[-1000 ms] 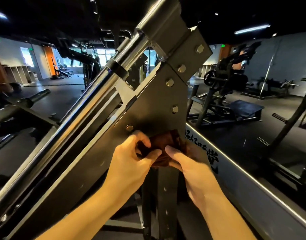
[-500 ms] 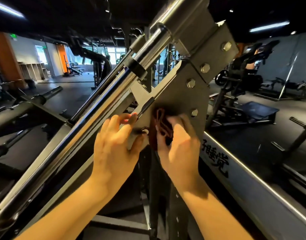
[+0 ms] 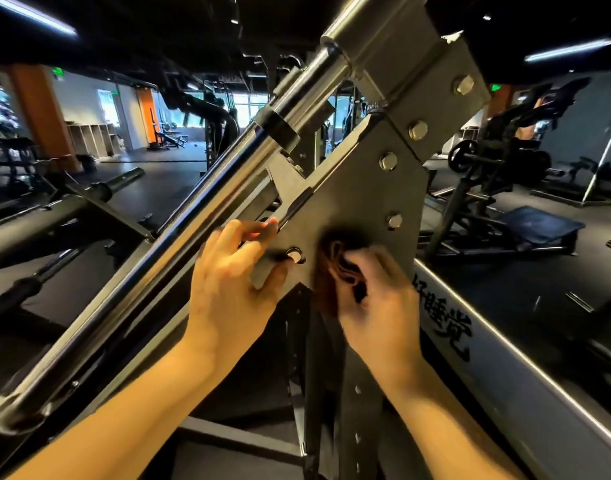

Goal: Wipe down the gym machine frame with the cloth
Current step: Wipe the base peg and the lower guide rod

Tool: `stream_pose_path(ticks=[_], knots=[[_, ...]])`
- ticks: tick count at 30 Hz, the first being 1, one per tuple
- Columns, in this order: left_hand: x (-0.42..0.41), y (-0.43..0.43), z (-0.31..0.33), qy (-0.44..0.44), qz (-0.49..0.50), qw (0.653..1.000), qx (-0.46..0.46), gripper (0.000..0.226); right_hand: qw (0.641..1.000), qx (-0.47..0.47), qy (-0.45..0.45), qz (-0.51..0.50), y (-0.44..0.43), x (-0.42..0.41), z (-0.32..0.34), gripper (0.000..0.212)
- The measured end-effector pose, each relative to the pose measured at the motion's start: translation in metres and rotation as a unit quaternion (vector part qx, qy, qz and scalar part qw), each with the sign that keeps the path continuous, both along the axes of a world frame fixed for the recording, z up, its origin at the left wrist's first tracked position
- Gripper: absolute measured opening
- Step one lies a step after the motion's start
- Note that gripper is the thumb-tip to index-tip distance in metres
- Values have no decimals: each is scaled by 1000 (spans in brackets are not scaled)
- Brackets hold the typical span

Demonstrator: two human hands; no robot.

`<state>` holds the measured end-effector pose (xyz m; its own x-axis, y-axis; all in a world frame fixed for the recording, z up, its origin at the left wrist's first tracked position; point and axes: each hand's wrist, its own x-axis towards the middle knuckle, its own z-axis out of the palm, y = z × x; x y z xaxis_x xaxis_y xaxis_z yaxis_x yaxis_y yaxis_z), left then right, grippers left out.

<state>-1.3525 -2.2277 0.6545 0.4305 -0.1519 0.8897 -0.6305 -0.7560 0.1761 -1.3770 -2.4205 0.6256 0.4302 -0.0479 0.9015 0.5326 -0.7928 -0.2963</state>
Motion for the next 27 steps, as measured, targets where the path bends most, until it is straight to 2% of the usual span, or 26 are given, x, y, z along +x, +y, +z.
stream_pose_path(ticks=[2, 4, 7, 10, 13, 16, 18, 20, 22, 27], knots=[[1, 0, 1, 3, 5, 1000, 1, 39, 999, -2, -5, -53, -25, -1, 4, 21], [0, -2, 1, -3, 9, 1000, 1, 40, 994, 66, -36, -84, -35, 3, 20, 25], [-1, -4, 0, -10, 19, 1000, -1, 42, 986, 133, -67, -70, -9, 10, 31, 25], [0, -4, -3, -16, 28, 999, 4, 45, 997, 78, -24, -9, 26, 8, -8, 25], [1, -5, -9, -16, 39, 999, 9, 50, 999, 3, 25, -21, 14, -2, -55, 26], [1, -9, -15, -2, 52, 999, 15, 66, 997, 50, 28, -56, -17, -9, -59, 25], [-1, -13, -17, 5, 63, 998, 15, 74, 991, 104, -15, -84, -28, -4, -32, 20], [-3, -16, -19, 13, 75, 997, 16, 82, 985, 145, -55, -81, -27, 6, 0, 15], [-4, -18, -23, 29, 81, 996, 18, 90, 985, 154, -56, -62, -14, 11, 8, 15], [-4, -20, -32, 38, 105, 993, 32, 103, 993, 96, 48, -45, -12, -7, -75, 9]])
